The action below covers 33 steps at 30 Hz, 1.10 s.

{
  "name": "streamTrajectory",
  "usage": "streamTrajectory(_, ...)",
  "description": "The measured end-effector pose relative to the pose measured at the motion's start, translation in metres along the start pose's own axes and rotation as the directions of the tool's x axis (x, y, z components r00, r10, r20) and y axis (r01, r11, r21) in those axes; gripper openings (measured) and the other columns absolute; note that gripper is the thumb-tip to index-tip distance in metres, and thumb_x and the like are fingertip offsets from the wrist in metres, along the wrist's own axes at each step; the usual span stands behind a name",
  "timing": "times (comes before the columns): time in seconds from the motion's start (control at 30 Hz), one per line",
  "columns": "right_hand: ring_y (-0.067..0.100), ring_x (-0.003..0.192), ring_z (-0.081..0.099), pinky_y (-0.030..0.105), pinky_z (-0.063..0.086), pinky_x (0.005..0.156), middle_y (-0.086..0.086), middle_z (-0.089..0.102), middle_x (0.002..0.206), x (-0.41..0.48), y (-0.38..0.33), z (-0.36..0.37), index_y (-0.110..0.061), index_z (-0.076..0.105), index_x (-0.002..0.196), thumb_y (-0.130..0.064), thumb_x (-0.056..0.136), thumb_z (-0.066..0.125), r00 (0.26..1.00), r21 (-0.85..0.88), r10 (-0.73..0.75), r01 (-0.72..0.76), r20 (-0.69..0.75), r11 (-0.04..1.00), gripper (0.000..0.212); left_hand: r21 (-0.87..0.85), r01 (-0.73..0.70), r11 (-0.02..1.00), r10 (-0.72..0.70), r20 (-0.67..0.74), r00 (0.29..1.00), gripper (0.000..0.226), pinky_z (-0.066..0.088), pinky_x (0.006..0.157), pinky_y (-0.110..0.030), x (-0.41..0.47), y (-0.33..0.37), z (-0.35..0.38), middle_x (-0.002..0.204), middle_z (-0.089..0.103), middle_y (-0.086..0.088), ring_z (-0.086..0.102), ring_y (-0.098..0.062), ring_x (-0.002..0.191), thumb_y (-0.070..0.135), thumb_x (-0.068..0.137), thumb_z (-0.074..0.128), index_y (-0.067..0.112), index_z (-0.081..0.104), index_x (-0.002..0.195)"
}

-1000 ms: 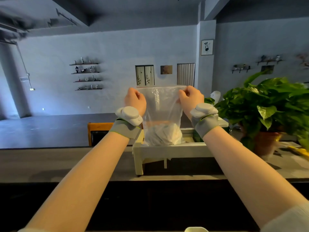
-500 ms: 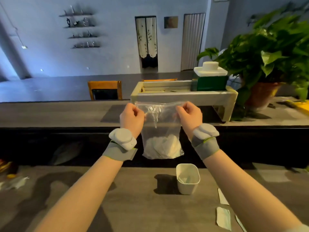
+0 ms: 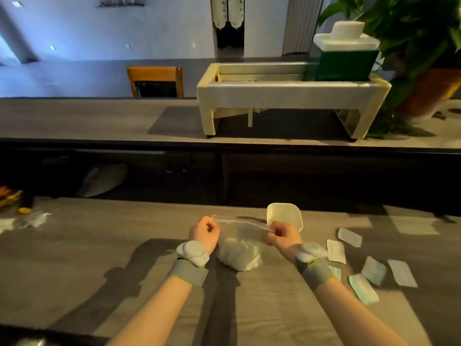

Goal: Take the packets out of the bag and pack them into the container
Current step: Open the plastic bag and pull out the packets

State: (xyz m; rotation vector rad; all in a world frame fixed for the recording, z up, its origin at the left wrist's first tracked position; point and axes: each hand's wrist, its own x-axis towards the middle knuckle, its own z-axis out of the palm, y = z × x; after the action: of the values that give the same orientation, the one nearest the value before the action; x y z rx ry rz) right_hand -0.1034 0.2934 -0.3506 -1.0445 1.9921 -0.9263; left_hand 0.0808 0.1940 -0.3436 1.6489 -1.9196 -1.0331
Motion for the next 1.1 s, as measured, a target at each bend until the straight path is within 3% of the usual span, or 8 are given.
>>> streamTrajectory(0.2,0.018,0.076,0.057,0.026,0.050,0.067,0.005,0.061,0.080,0.007,0.006,-0.003,-0.017,0.059,0.084,-0.011,0.083,0.062,1.000,-0.050,0.001,0.000,0.008,0.999,0.007,0.008,0.032,0.999,-0.032,0.033,0.999,0.038,0.034,0.064,-0.028,0.002,-0.011,0.009,0.063,0.047,0.002,0.047,-0.023,0.071,0.016,0.086,0.062,0.026,0.037,0.059)
streamTrajectory(0.3,0.017,0.080,0.057,0.011,0.045,0.059,0.001,0.058,0.088,0.016,-0.012,-0.005,-0.017,0.058,0.103,-0.009,0.083,0.066,0.999,0.066,-0.036,0.037,-0.013,0.997,0.023,0.024,0.014,1.000,-0.014,0.009,1.000,0.034,0.033,0.063,-0.025,0.007,-0.011,0.008,0.068,0.050,-0.001,0.049,-0.022,0.073,0.013,0.088,0.058,0.025,0.038,0.062)
streamTrajectory(0.43,0.015,0.093,0.058,0.021,0.045,0.077,0.000,0.061,0.100,0.034,-0.042,-0.007,-0.018,0.060,0.119,-0.024,0.087,0.065,0.991,-0.105,-0.113,0.120,0.068,0.987,0.033,-0.007,-0.014,1.000,0.014,-0.037,0.999,0.007,0.038,0.066,-0.026,0.006,-0.005,0.004,0.078,0.052,-0.001,0.054,-0.024,0.078,0.013,0.087,0.058,0.013,0.051,0.086)
streamTrajectory(0.5,0.016,0.097,0.061,0.024,0.047,0.083,0.000,0.065,0.102,0.041,-0.054,-0.004,-0.017,0.066,0.114,-0.026,0.088,0.062,0.978,-0.259,-0.108,0.153,0.178,0.954,0.027,-0.055,0.006,0.998,-0.014,-0.152,0.988,0.021,0.043,0.073,-0.034,0.000,-0.002,0.003,0.090,0.045,-0.003,0.051,-0.024,0.078,0.015,0.086,0.061,0.006,0.048,0.100)
streamTrajectory(0.57,0.018,0.097,0.065,0.025,0.049,0.084,0.002,0.070,0.100,0.044,-0.057,0.002,-0.015,0.071,0.103,-0.021,0.087,0.061,0.964,-0.362,-0.130,0.210,0.234,0.908,0.020,-0.096,0.017,0.995,-0.040,-0.236,0.971,0.019,0.037,0.069,-0.031,-0.007,0.002,0.004,0.089,0.043,-0.005,0.047,-0.023,0.074,0.017,0.086,0.060,0.007,0.045,0.092)
streamTrajectory(0.73,0.015,0.084,0.063,0.027,0.051,0.081,-0.001,0.066,0.084,0.038,-0.051,0.007,-0.010,0.073,0.090,-0.015,0.084,0.066,0.958,-0.350,-0.183,0.254,0.222,0.902,0.011,-0.284,0.148,0.947,-0.109,0.151,0.983,0.025,0.045,0.072,-0.034,-0.013,0.016,0.029,0.074,0.059,-0.005,0.062,-0.029,0.080,0.031,0.091,0.051,0.013,0.055,0.075)
streamTrajectory(0.93,0.014,0.075,0.061,0.032,0.055,0.075,0.002,0.065,0.076,0.023,-0.044,0.001,-0.023,0.061,0.065,-0.011,0.075,0.075,0.949,-0.179,-0.183,0.232,0.256,0.956,0.021,-0.372,0.165,0.914,-0.095,0.200,0.975,0.027,0.051,0.070,-0.037,-0.012,0.034,0.041,0.073,0.060,-0.008,0.060,-0.024,0.076,0.027,0.089,0.056,0.017,0.052,0.064)
streamTrajectory(1.1,0.010,0.058,0.056,0.024,0.047,0.057,0.000,0.062,0.064,0.016,-0.036,0.001,-0.019,0.058,0.073,-0.019,0.079,0.075,0.965,-0.005,-0.051,0.054,0.256,0.999,0.018,-0.365,0.145,0.920,-0.054,0.247,0.967,0.033,0.049,0.067,-0.030,-0.013,0.037,0.040,0.064,0.059,0.000,0.060,-0.017,0.076,0.011,0.087,0.053,0.022,0.058,0.057)
